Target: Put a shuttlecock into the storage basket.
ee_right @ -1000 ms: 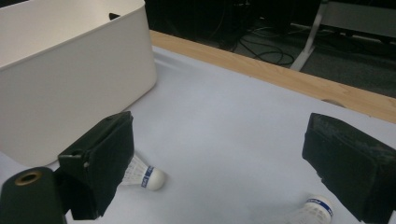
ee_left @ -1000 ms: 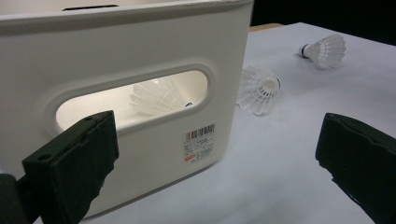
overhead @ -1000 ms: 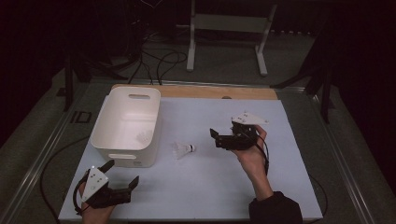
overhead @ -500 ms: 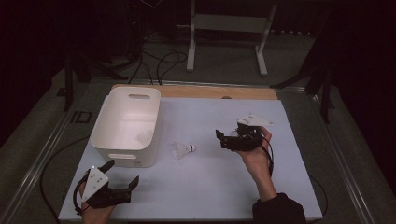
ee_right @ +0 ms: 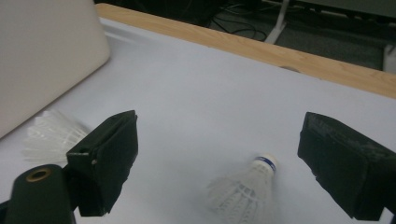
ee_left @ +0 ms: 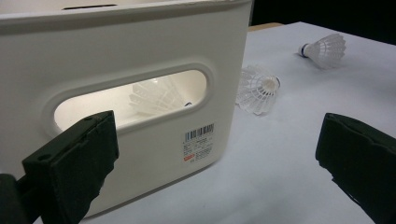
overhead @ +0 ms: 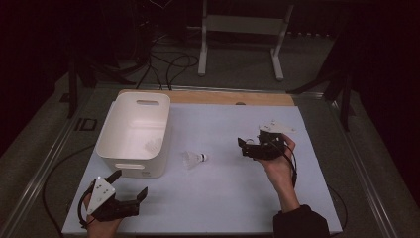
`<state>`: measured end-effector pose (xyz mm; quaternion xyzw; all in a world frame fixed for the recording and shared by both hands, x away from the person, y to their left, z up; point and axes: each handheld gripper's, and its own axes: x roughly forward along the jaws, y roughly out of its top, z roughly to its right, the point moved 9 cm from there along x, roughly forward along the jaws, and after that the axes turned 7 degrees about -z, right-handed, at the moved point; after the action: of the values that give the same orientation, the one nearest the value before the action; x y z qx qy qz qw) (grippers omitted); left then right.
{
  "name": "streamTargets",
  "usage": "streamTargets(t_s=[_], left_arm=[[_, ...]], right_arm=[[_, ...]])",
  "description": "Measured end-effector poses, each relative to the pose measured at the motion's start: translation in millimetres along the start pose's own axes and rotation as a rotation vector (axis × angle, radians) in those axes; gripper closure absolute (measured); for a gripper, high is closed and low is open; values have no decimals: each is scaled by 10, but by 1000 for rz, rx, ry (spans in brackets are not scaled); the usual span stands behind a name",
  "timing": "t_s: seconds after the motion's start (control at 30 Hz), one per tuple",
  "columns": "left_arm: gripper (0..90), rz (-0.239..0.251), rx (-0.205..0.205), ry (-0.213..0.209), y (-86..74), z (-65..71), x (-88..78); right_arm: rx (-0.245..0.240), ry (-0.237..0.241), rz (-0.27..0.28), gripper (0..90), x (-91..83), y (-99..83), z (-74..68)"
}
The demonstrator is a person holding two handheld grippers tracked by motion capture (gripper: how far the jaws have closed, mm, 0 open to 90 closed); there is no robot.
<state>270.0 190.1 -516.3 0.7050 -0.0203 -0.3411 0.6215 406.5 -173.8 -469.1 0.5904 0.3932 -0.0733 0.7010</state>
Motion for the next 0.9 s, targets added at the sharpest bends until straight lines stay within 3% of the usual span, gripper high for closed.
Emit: streamTargets(t_s=[0.9], left_arm=[[0, -1, -2, 0, -2, -2, 2]], right_arm=[[-21, -45, -93, 141, 125, -316, 263]])
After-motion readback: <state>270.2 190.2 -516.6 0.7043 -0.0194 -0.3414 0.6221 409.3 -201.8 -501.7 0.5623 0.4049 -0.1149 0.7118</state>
